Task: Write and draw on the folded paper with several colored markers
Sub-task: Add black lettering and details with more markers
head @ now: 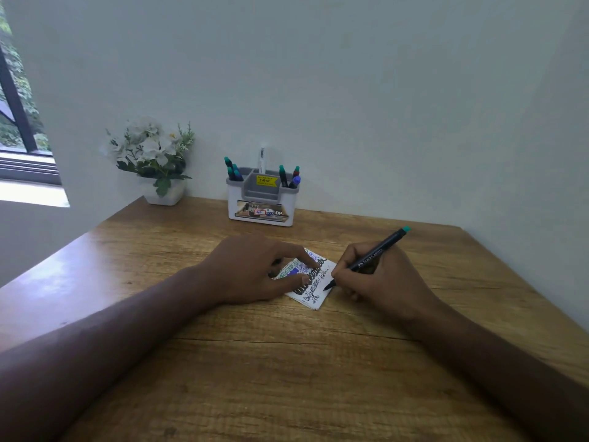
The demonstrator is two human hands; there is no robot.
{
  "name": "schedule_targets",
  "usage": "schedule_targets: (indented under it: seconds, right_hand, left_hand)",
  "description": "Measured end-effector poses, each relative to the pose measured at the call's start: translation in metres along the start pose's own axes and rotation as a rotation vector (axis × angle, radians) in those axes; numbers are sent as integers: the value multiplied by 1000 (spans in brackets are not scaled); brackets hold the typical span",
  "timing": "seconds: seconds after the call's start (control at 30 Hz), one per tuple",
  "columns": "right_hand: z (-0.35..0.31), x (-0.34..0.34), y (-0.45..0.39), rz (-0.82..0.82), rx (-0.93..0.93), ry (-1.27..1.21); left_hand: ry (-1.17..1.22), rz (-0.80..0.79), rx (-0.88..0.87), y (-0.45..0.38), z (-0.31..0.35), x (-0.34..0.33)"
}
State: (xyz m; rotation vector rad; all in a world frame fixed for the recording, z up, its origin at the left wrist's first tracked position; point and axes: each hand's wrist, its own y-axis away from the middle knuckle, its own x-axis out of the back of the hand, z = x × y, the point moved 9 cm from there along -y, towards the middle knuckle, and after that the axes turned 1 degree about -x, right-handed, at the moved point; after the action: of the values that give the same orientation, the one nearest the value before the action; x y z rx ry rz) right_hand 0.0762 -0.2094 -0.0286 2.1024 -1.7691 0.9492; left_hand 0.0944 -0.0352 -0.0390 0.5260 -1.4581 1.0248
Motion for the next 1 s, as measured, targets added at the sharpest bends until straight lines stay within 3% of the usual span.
schedule_targets:
  seconds: [1.0]
  right_hand:
    - [7, -7, -5, -38, 0, -9]
  left_hand:
    - [9, -14, 4, -4, -5, -4]
